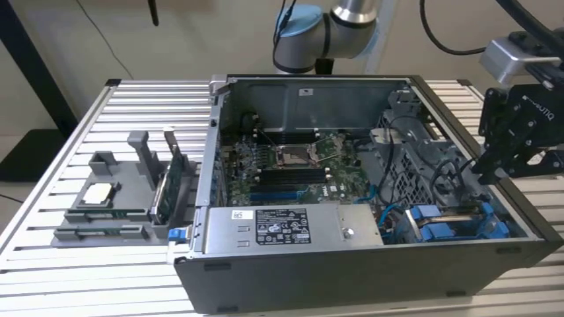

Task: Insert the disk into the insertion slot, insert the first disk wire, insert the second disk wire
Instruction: 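Insert the second disk wire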

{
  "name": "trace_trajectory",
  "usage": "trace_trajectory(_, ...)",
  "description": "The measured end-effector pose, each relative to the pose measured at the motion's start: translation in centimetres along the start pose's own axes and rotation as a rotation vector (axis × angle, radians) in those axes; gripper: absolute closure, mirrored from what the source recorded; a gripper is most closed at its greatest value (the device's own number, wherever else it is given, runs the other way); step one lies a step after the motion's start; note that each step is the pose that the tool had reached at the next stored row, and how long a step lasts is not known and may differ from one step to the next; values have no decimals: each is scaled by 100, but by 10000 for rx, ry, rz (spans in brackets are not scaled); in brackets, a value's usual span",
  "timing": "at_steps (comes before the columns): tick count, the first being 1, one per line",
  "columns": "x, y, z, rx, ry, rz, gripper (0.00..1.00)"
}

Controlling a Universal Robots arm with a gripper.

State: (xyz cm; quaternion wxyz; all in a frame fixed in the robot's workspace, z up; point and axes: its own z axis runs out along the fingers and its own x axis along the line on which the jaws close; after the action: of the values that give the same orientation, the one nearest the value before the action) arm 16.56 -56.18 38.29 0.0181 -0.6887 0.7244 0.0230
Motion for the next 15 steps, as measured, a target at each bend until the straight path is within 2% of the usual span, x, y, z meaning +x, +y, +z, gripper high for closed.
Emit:
trace_trajectory(3, -55, -1, -10, -11, 27, 0, 74)
trace_trajectory(8, -79, -22, -44, -26, 35, 2, 74)
trace_trajectory(15, -131, -86, -49, -68, 36, 4, 74)
